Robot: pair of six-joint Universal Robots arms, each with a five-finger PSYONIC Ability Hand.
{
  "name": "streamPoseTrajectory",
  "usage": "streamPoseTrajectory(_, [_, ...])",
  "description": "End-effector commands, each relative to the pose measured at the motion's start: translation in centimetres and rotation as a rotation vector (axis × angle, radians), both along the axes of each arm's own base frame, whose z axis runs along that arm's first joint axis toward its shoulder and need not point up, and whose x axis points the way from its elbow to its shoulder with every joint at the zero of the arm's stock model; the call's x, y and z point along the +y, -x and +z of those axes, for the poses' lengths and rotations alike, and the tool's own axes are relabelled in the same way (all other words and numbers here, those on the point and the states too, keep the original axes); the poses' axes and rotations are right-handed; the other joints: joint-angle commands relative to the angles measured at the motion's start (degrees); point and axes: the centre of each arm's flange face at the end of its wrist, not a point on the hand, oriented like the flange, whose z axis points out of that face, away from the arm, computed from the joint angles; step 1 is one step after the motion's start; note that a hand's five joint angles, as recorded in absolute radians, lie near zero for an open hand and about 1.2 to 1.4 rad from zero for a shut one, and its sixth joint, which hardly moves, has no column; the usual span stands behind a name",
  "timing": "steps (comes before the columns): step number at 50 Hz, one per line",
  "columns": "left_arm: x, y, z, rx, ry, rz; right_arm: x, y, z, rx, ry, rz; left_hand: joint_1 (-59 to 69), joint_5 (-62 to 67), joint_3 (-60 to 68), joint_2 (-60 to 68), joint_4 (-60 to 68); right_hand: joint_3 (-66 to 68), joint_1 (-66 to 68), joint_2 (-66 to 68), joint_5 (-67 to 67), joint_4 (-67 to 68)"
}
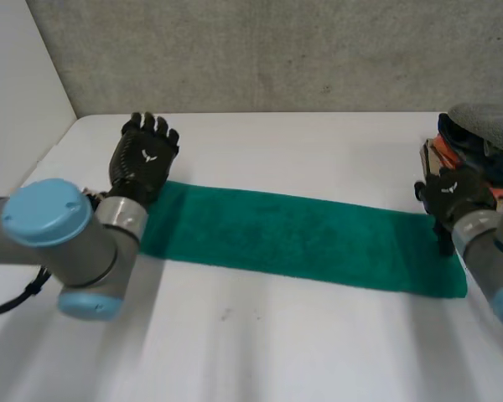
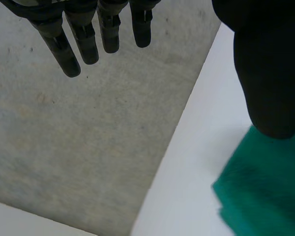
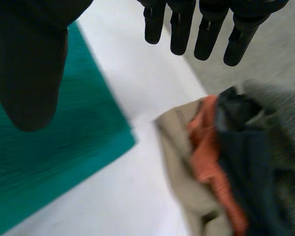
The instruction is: Fold the laundry.
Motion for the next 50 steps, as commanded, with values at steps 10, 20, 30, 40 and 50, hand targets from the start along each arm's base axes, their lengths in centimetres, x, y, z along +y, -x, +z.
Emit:
streamPoseTrajectory(10, [3.4,-1.3,-0.2,0.456,-0.283,-0.146,2.4,3.1,-3.3,-0.239,-0.239,-0.031,0.27,-0.95,-0.79,-0.34,-0.17,9.17,9.64,9.33,8.71,9.20])
streamPoseTrajectory(20, [3.2,-1.6,0.0,0.460,-0.276,-0.133,1.2,4.9,-5.1,-0.187,-0.249,-0.077,0.27,-0.95,-0.79,-0.34,-0.17,62.94,63.41,63.10,62.48,62.97])
streamPoseTrajectory(30, [3.1,-1.8,0.4,0.466,-0.264,-0.125,-0.8,14.9,-3.5,0.141,-0.161,-0.255,0.10,-1.12,-0.96,-0.51,-0.34,62.94,63.41,63.10,62.48,62.97])
streamPoseTrajectory(40, [3.5,-2.1,1.2,0.472,-0.247,-0.125,-1.9,11.5,1.3,0.245,0.037,-0.137,0.10,-1.12,-0.96,-0.51,-0.34,62.94,63.41,63.10,62.48,62.97])
streamPoseTrajectory(50, [3.4,-2.4,1.3,0.475,-0.242,-0.115,5.4,-8.0,4.7,0.141,0.407,0.538,0.10,-1.12,-0.96,-0.51,-0.34,62.94,63.41,63.10,62.48,62.97])
